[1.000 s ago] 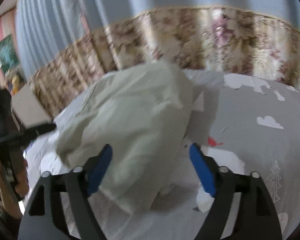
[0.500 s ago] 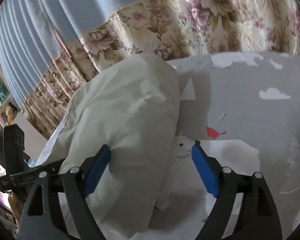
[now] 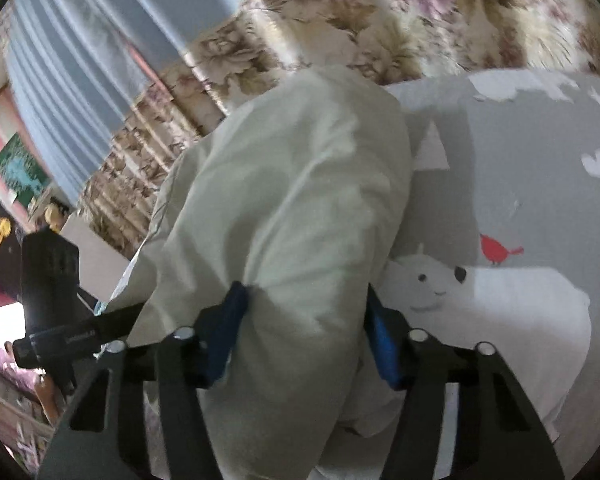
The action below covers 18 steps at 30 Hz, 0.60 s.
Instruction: Fold large clothes
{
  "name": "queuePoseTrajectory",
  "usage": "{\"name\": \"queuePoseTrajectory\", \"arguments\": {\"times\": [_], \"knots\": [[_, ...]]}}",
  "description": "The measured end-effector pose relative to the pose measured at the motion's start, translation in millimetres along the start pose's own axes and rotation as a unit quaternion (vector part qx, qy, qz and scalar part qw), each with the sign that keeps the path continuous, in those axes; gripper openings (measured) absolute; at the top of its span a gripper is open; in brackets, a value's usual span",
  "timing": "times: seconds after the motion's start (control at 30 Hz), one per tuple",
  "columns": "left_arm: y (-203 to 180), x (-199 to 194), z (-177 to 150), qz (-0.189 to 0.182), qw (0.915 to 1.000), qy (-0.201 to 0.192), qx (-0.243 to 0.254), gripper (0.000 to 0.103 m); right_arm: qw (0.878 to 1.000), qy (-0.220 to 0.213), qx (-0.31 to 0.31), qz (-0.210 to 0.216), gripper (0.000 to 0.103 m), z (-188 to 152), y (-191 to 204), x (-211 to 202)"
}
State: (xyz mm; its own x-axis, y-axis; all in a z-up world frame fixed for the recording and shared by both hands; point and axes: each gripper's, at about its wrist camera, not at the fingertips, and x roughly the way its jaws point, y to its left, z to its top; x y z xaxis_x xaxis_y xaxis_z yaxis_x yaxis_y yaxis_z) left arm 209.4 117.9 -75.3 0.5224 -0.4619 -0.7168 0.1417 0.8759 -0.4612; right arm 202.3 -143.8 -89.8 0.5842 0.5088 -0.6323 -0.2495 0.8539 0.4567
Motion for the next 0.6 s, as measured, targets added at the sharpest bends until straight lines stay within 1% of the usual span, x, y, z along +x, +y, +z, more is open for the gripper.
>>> {"name": "queuePoseTrajectory", "arguments": {"times": [0.03,0.07,0.1,0.13,0.2,0.3,0.37,0.43,0.5,0.6], "knots": [[-2,-2,0,0.002,1.0,-0.006,0.004,0.035,1.0,-0.003,-0.01,0.001,0.046,1,2,-2],[-5,-4,1,0.005,0.9999,-0.013,0.007,0.032,0.999,-0.014,-0.029,-0.004,0.04,3,7,-7],[-10,-8,1,0.015,0.9995,-0.025,0.014,0.028,0.999,-0.026,-0.045,-0.009,0.037,4,12,-11],[-12,-10,1,0.021,0.9992,-0.031,0.016,0.027,0.997,-0.04,-0.062,-0.015,0.036,6,18,-15],[-19,-11,3,0.03,0.9988,-0.034,0.019,0.025,0.996,-0.051,-0.076,-0.021,0.032,9,23,-20],[-34,-19,10,0.03,0.9979,-0.052,0.025,0.021,0.991,-0.079,-0.107,-0.034,0.029,13,29,-37],[-56,-24,13,0.032,0.9963,-0.064,0.048,0.02,0.985,-0.103,-0.133,-0.047,0.029,13,33,-57],[-76,-25,12,0.025,0.995,-0.071,0.066,0.02,0.979,-0.128,-0.147,-0.061,0.028,15,32,-77],[-99,-21,6,0.014,0.9932,-0.076,0.087,0.019,0.972,-0.154,-0.156,-0.08,0.028,17,24,-102],[-134,-9,-4,-0.001,0.9895,-0.082,0.119,0.019,0.964,-0.182,-0.156,-0.111,0.028,14,2,-137]]}}
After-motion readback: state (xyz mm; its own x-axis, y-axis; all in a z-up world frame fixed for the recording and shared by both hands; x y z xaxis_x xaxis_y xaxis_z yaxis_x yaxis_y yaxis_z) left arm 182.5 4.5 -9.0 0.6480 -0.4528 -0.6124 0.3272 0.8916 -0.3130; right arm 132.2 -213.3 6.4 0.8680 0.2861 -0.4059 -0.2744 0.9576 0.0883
